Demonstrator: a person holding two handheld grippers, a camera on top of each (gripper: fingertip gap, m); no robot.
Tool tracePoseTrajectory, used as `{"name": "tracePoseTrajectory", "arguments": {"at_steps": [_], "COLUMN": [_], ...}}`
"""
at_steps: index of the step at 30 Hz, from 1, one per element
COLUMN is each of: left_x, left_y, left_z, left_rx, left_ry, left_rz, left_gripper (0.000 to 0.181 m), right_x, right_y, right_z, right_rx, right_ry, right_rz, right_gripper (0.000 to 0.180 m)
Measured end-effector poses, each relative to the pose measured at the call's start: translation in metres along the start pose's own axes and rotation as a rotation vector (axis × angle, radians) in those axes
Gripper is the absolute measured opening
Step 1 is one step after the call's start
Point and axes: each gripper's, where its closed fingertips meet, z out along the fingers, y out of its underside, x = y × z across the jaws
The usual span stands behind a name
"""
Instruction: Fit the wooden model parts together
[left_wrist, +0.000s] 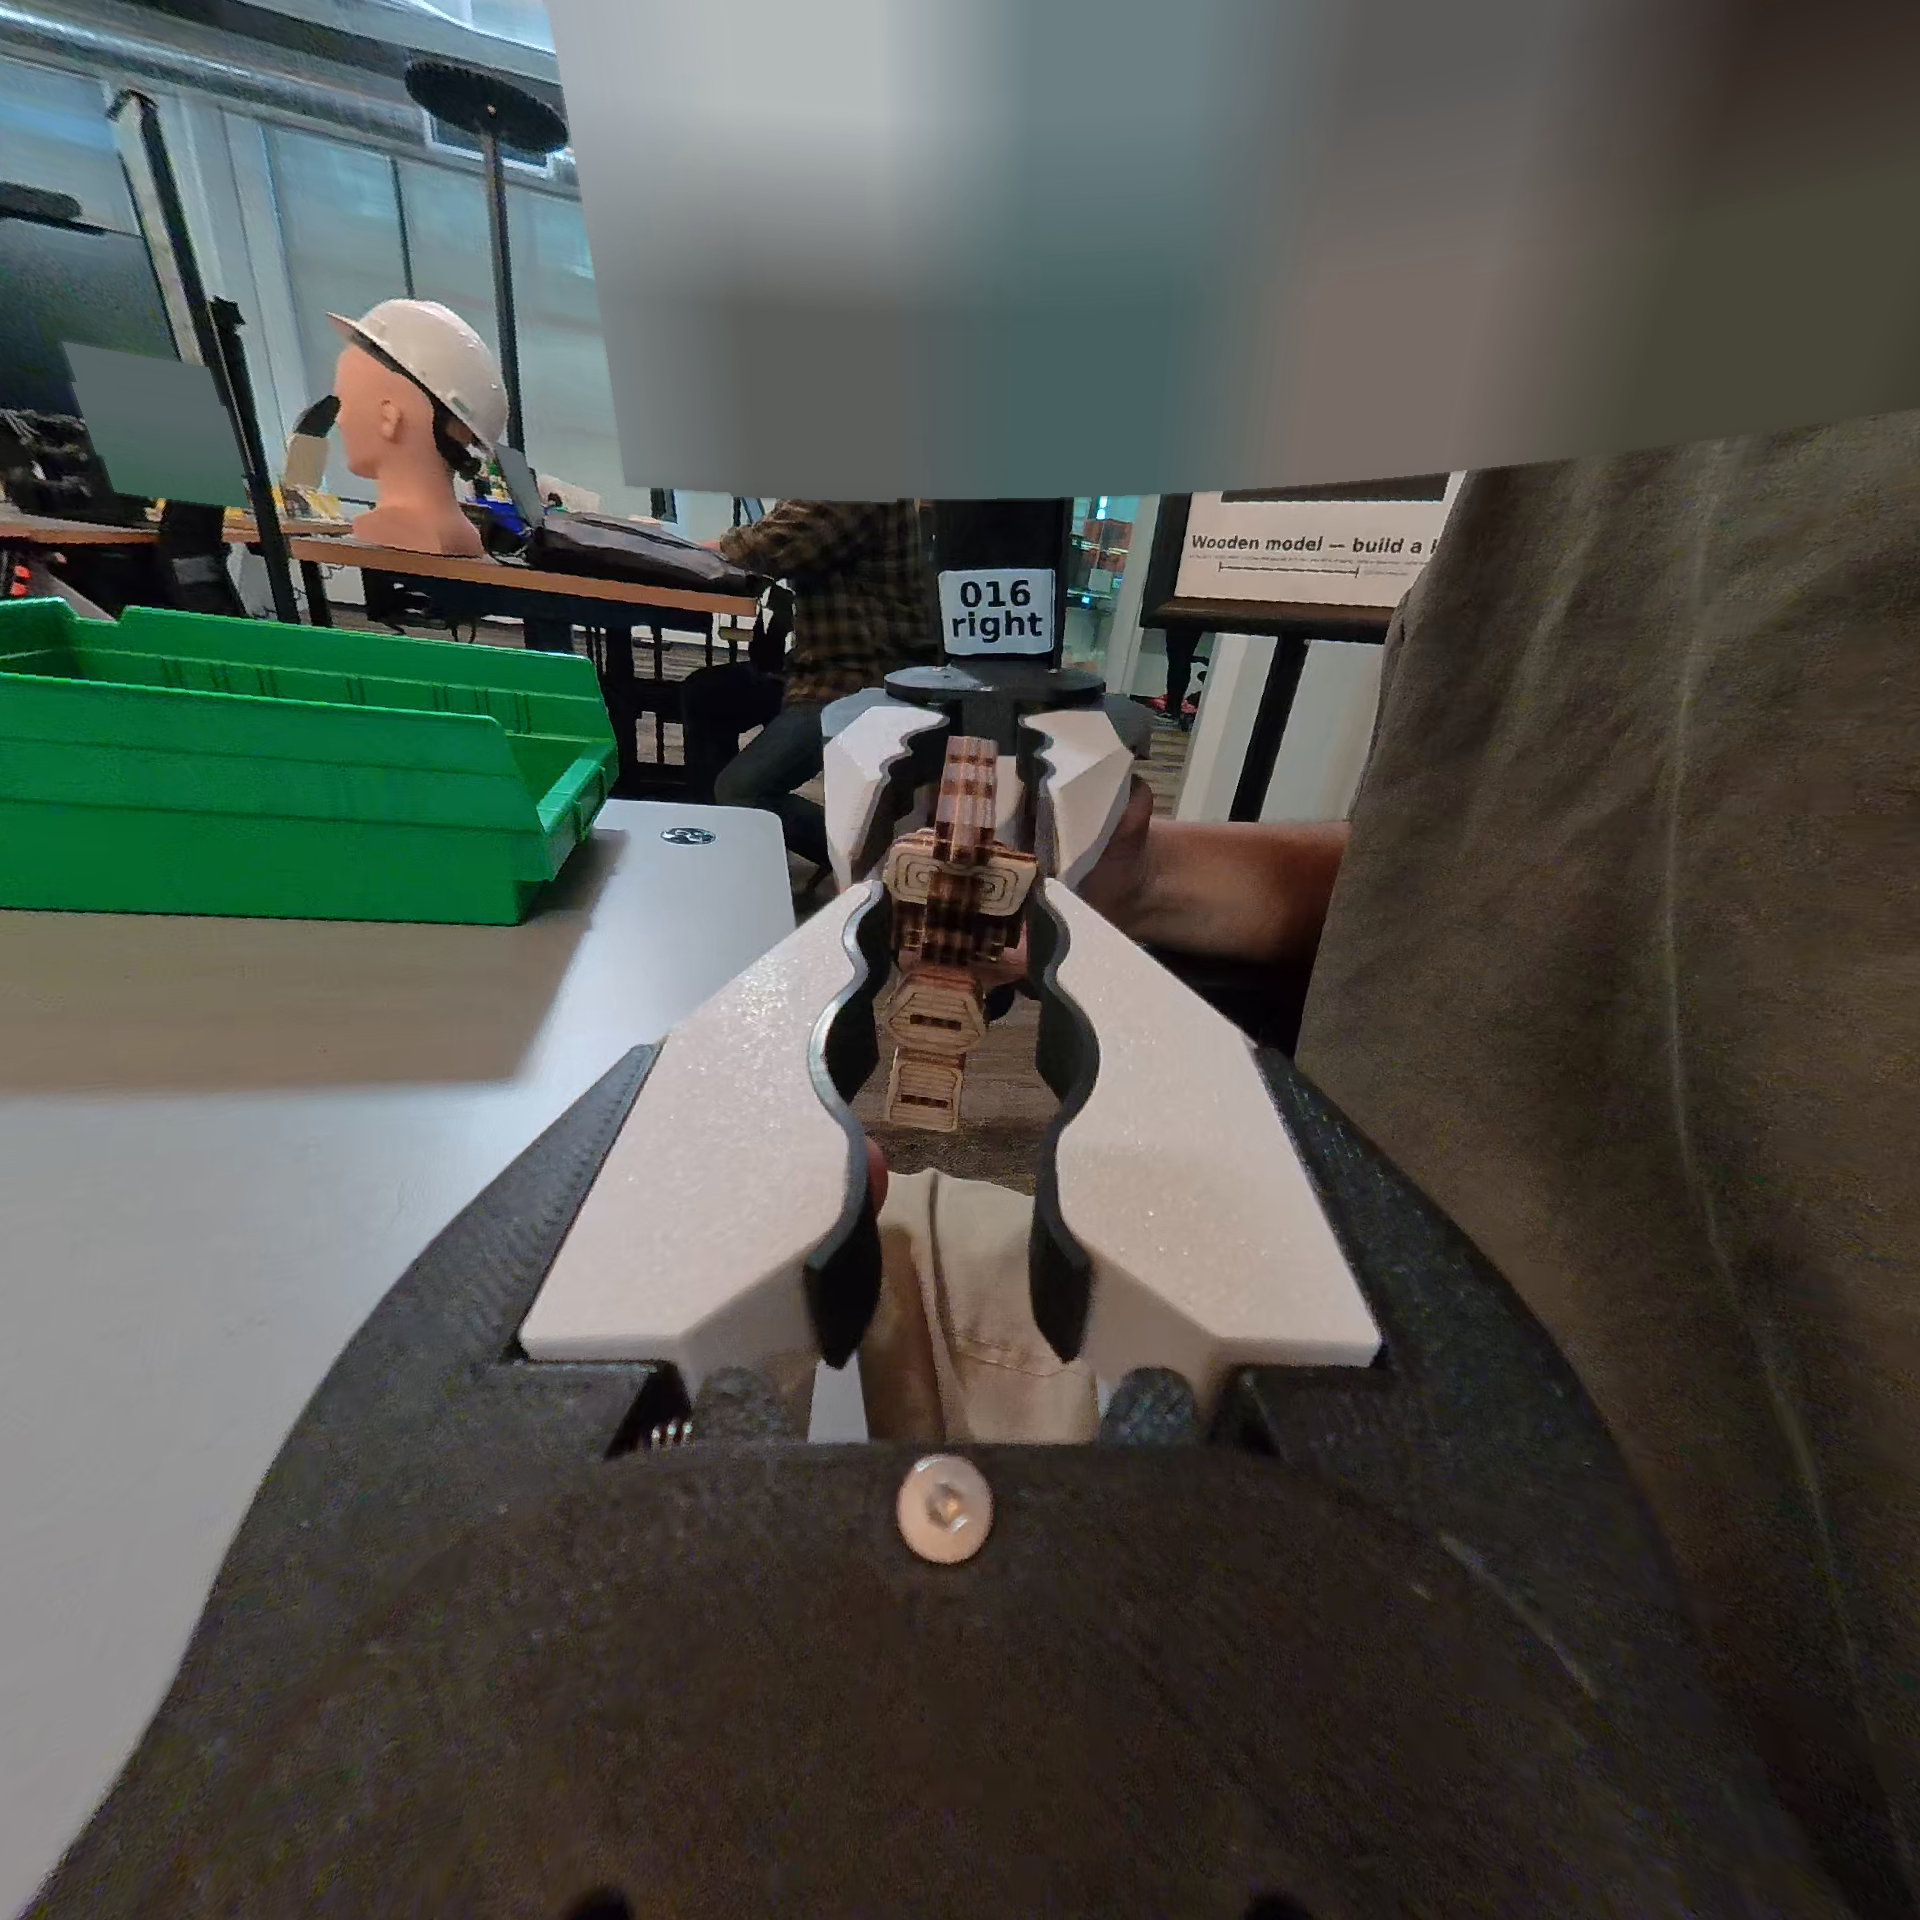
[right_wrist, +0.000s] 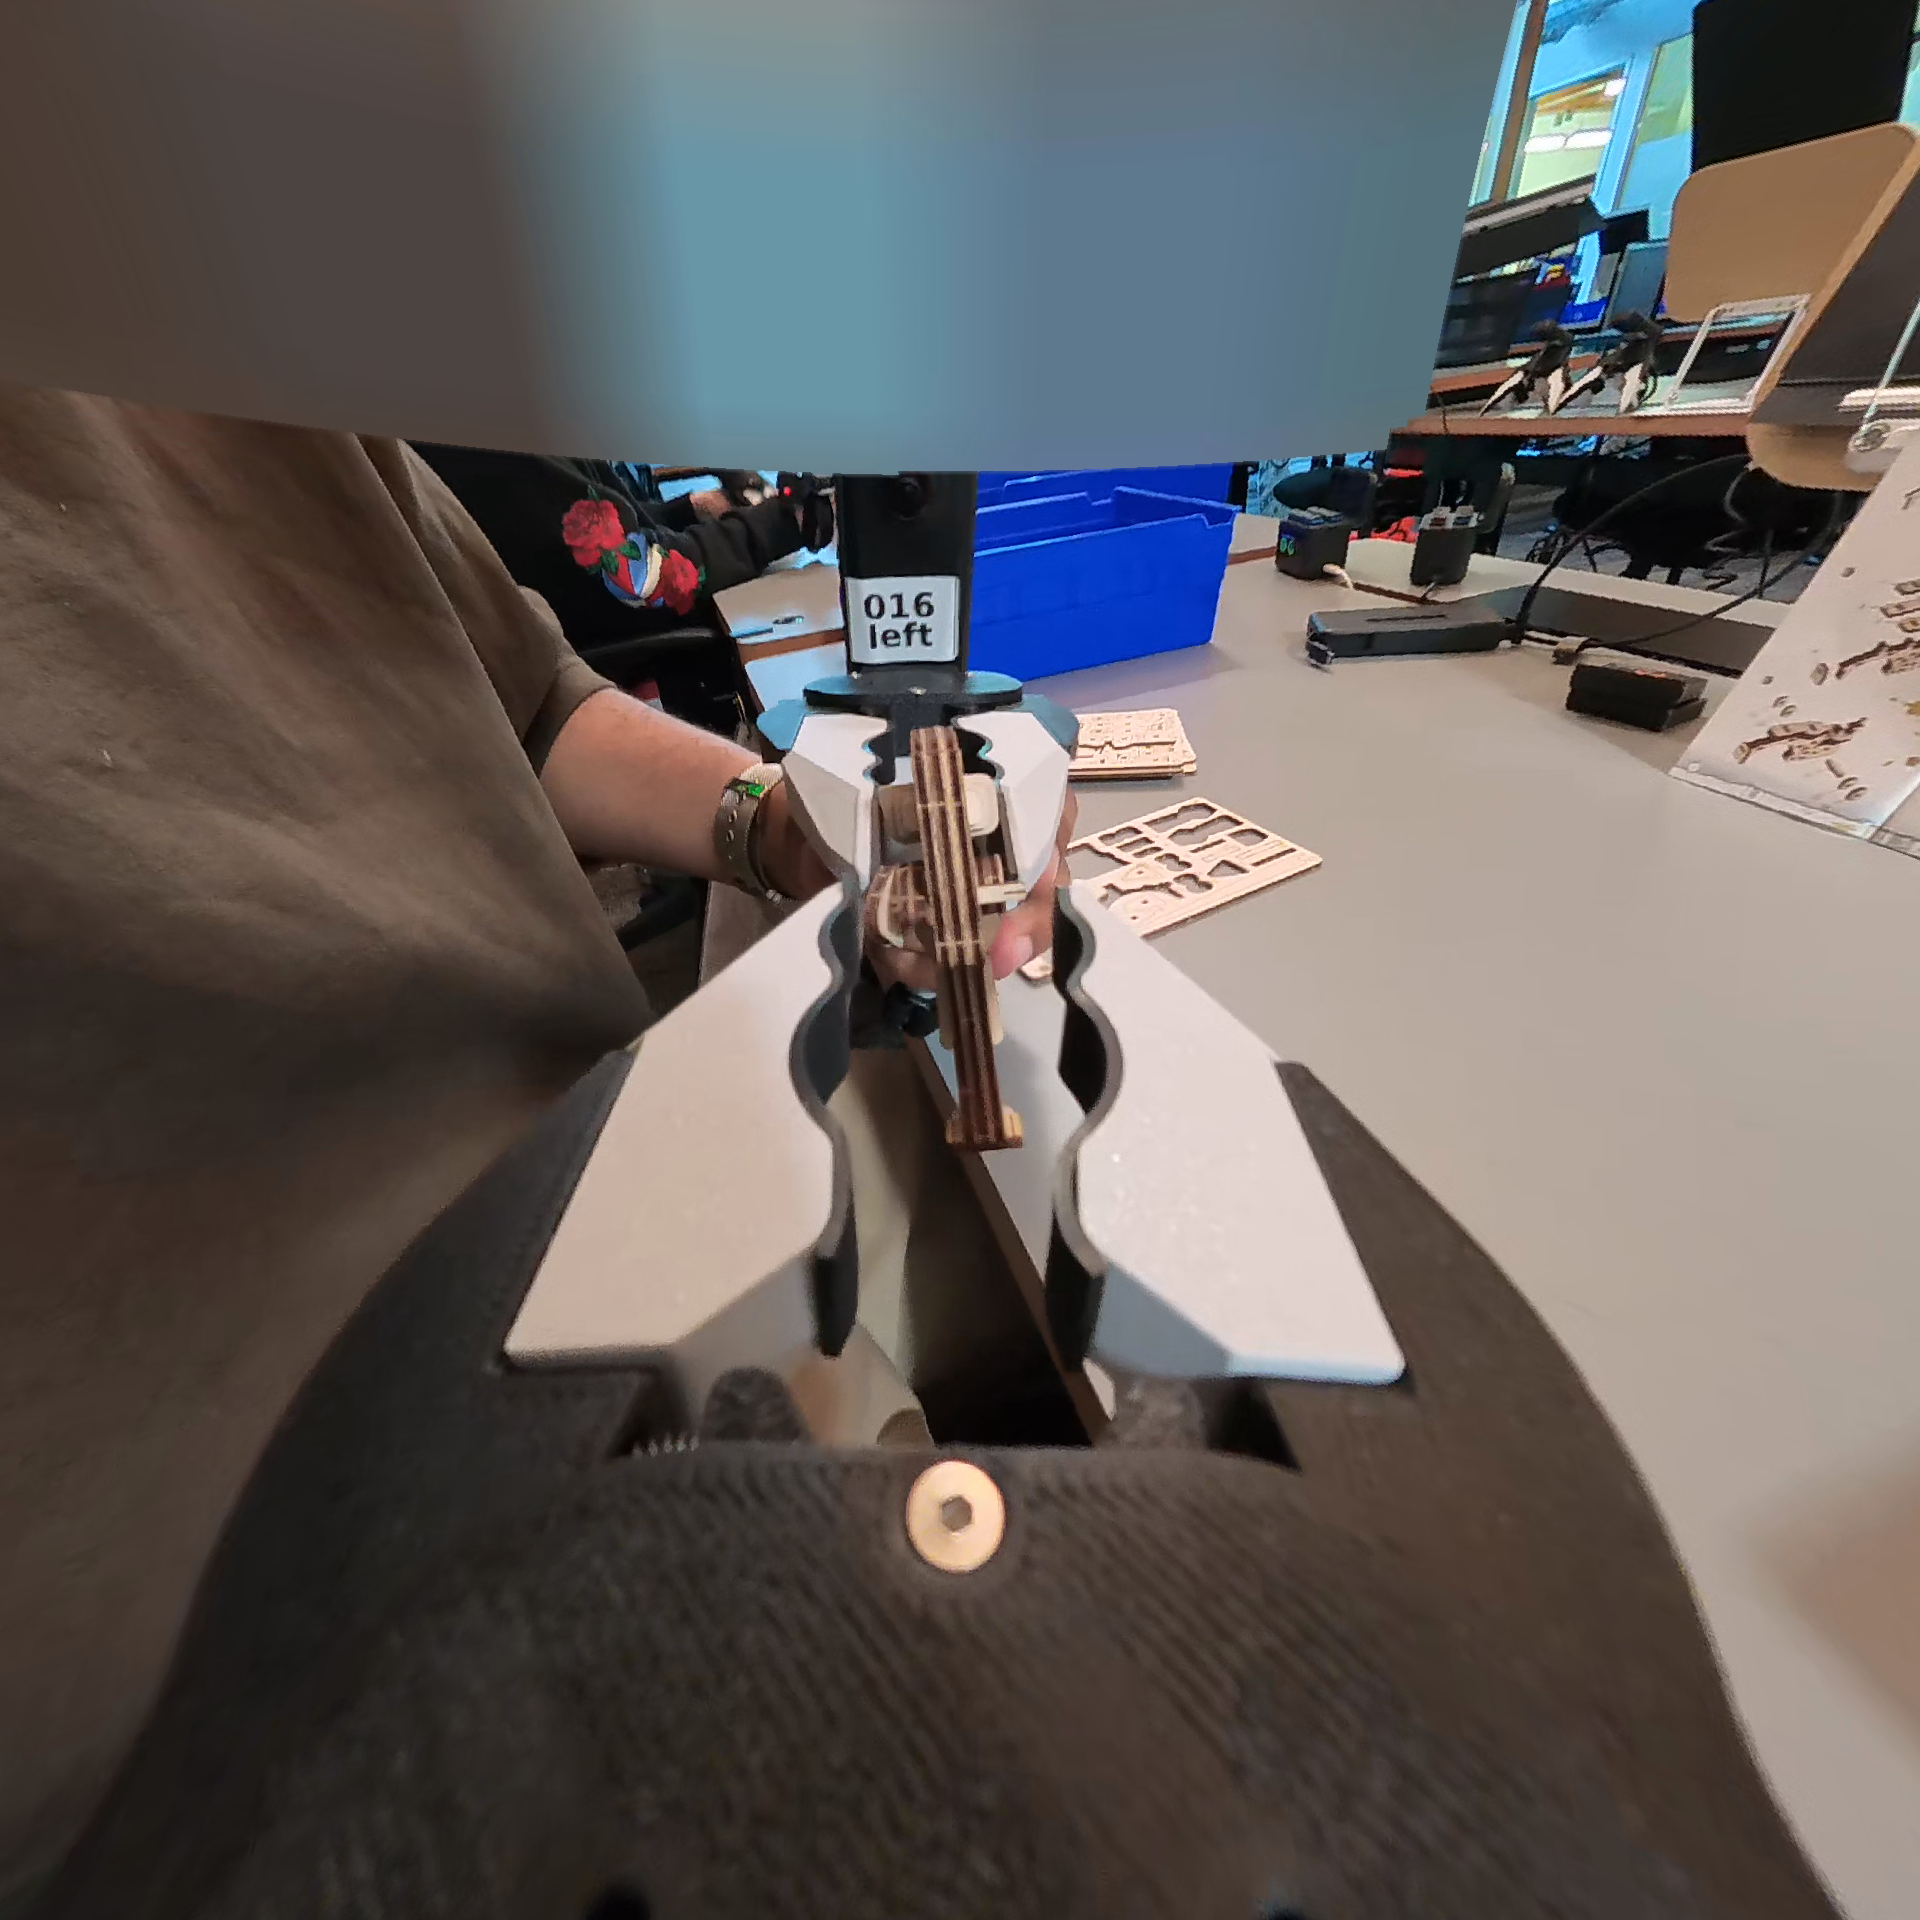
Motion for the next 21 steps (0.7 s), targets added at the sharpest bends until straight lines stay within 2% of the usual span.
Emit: {"name": "tracePoseTrajectory", "arguments": {"at_steps": [21], "left_x": [0.0051], "left_y": [0.0049], "left_z": [0.0012], "left_rx": [-0.021], "left_ry": [0.049], "left_rz": [-0.039], "left_gripper": [0.022], "right_x": [-0.0079], "right_y": [0.007], "right_z": [0.0004], "right_rx": [-0.049], "right_ry": [-0.025], "right_rz": [-0.029], "right_gripper": [0.028]}}
